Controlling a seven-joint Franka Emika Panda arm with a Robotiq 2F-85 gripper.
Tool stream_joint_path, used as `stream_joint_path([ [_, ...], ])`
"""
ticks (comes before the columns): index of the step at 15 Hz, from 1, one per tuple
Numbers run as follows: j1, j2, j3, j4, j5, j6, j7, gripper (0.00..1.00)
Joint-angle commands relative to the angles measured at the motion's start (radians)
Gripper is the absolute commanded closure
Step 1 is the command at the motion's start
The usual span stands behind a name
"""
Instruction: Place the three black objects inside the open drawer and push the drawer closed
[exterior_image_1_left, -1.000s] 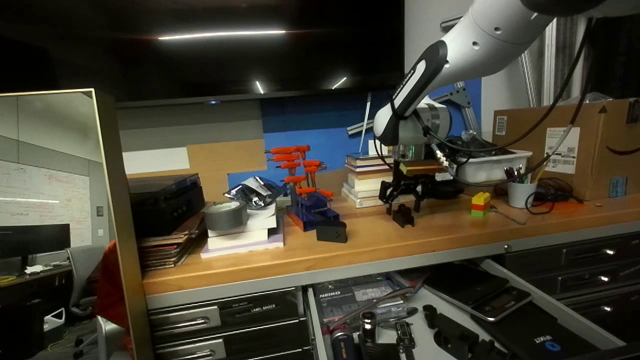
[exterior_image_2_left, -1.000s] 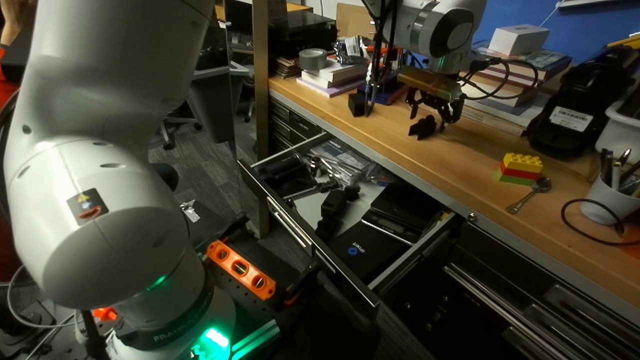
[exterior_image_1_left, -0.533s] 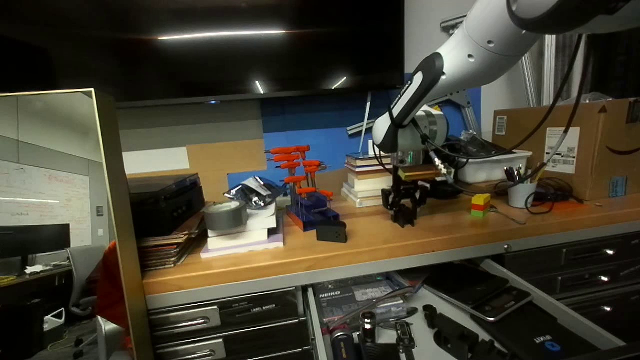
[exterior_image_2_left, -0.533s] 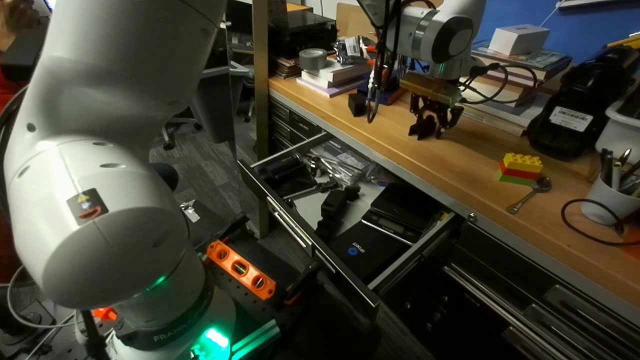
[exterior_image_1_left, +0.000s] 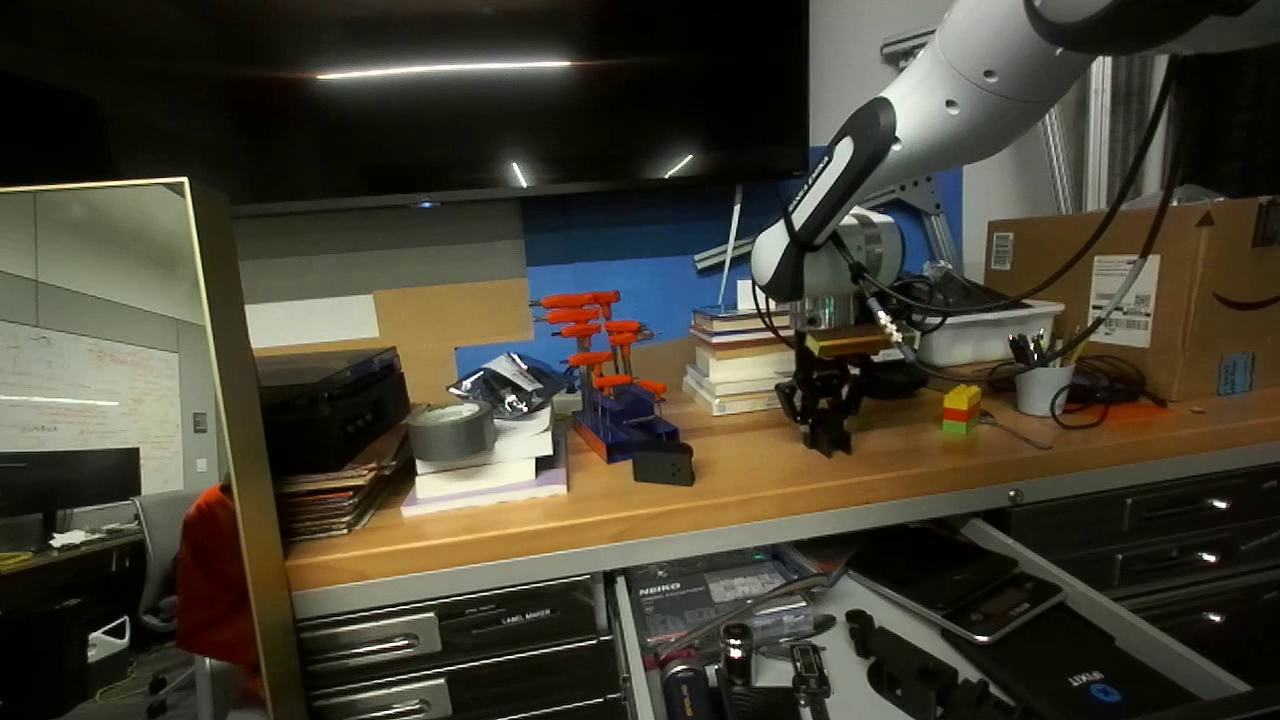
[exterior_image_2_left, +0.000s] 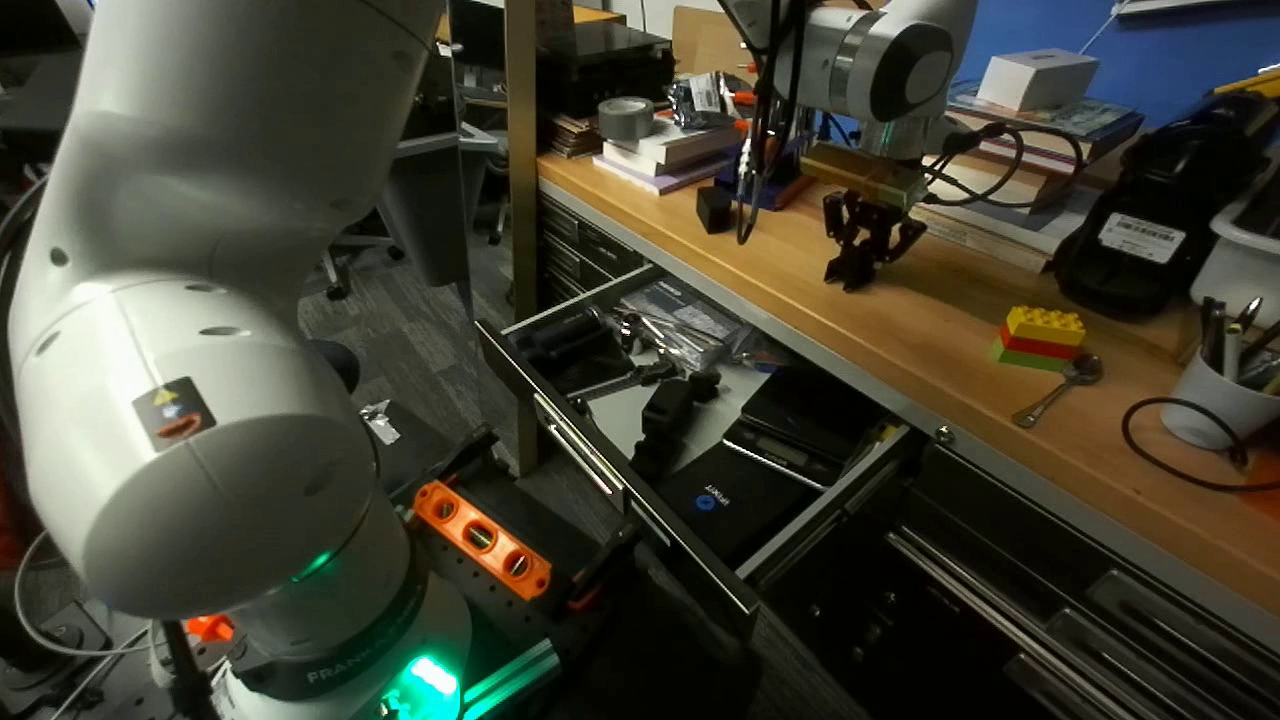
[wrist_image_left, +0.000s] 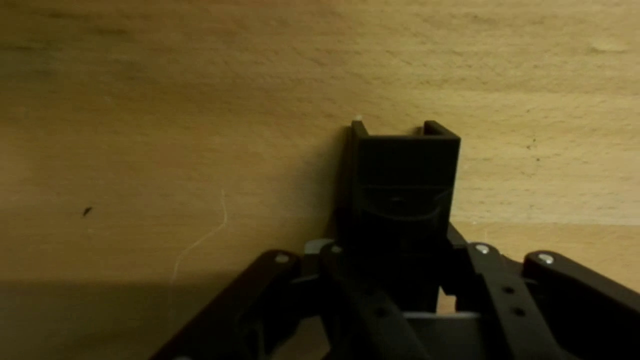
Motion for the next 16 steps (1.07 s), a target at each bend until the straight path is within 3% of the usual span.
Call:
stream_joint_path([
  [1, -0.008, -0.139, 0.017, -0.167, 0.003, -0.026, -0.021, 0.79],
  [8, 0.008, -0.397, 0.038, -0.546, 0.008, 0.051, -0.05, 0.79],
  [12, -0.02, -0.442, 0.046, -0.637, 0.068, 0.045, -0.181, 0.79],
  [16, -0.059, -0.399, 0.04, -0.646, 0.118, 0.056, -0.369, 0.79],
])
